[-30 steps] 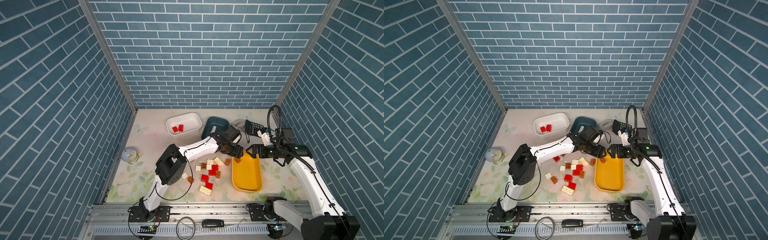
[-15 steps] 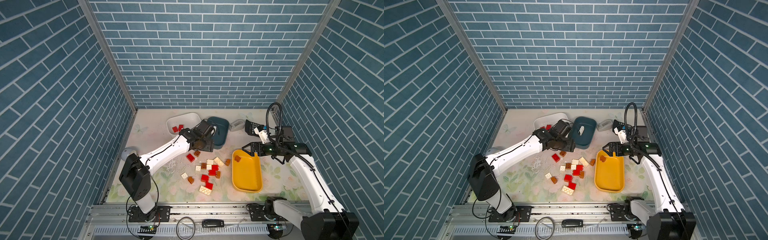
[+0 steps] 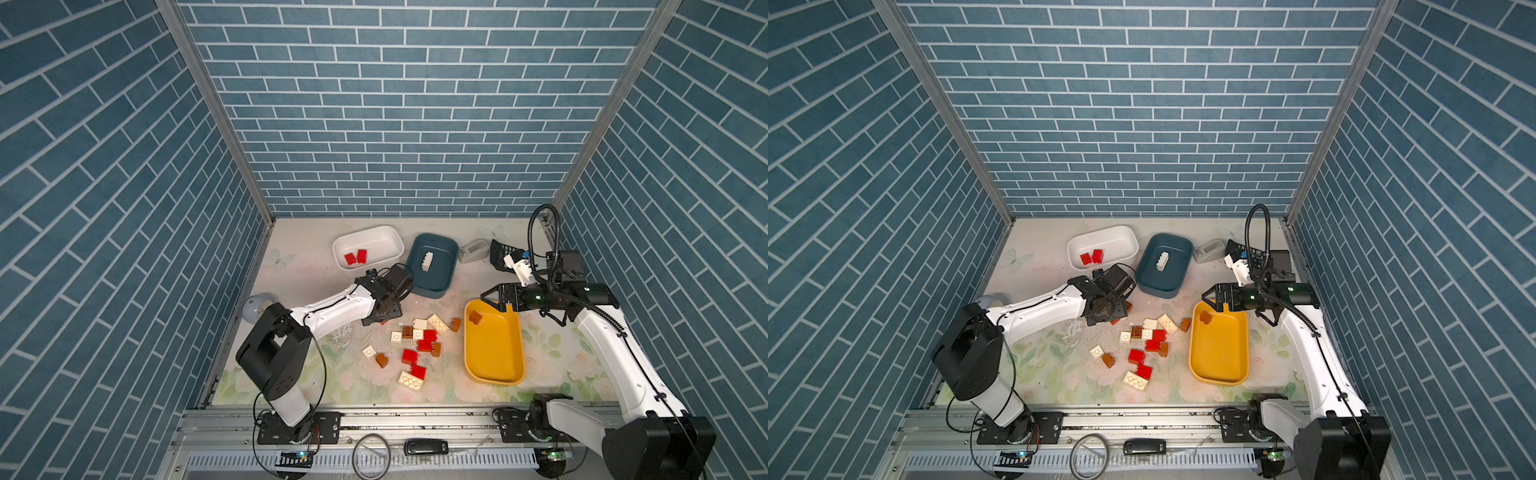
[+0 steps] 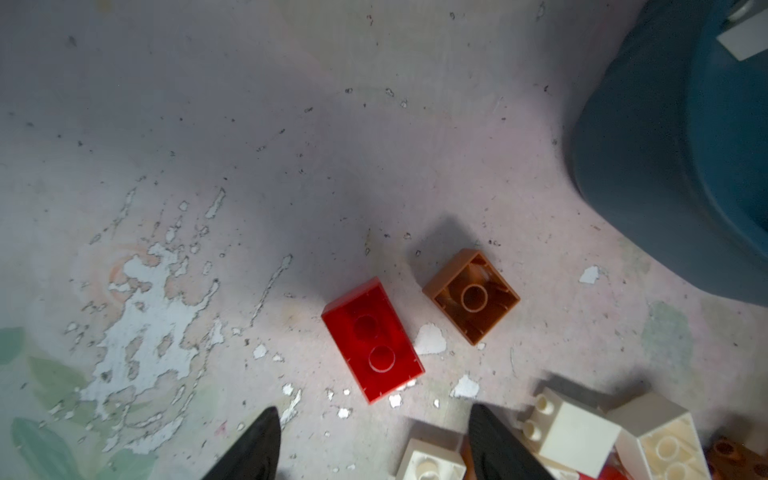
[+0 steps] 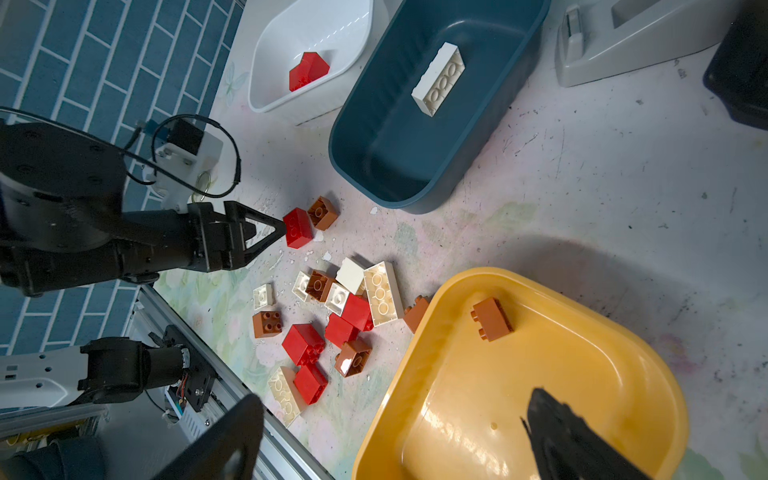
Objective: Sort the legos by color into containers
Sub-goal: 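Lower the left gripper onto a red brick in the pile and grasp it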
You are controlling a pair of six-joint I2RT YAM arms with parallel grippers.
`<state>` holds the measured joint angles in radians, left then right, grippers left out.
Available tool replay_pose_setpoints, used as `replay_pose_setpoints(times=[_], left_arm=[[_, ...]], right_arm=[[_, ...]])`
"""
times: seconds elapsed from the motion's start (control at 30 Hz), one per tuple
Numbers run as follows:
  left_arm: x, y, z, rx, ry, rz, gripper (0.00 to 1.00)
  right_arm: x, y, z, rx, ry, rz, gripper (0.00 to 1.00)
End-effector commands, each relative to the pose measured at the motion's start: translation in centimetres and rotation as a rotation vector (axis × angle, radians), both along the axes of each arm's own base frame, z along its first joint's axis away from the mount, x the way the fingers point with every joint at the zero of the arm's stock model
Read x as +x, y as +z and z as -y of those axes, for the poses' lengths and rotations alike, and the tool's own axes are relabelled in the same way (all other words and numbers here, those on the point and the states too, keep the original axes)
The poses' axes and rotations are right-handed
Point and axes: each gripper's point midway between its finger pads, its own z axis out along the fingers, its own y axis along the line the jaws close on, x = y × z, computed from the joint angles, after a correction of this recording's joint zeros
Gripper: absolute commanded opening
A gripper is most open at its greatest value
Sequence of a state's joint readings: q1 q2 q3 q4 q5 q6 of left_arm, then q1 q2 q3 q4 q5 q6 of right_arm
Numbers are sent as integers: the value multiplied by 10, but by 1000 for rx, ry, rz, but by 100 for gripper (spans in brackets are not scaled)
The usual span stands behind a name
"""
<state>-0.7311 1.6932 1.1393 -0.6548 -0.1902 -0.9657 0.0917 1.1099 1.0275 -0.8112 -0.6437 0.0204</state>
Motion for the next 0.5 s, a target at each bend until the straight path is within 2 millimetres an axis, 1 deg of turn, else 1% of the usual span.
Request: replay_pose_setpoints(times=[0.0,0.07,0.23,0.37,0.47], left_arm=[[10,-9,4,-11,36,14,73],[11,-14,2,0,45,4,72],[12,-18,-4,30,55,-4,66],[14,-28,-1,18,54,-11,64],[18,-29,0,22,46,-10,62]], right_arm=[[-2,10,-4,14,23,22,99],[-4,8,-3,14,21,19,99],[-6,4,-2,9,18,14,99],[-5,3,-3,13,18,11,99],[-4,3,-4,16,19,9,99]])
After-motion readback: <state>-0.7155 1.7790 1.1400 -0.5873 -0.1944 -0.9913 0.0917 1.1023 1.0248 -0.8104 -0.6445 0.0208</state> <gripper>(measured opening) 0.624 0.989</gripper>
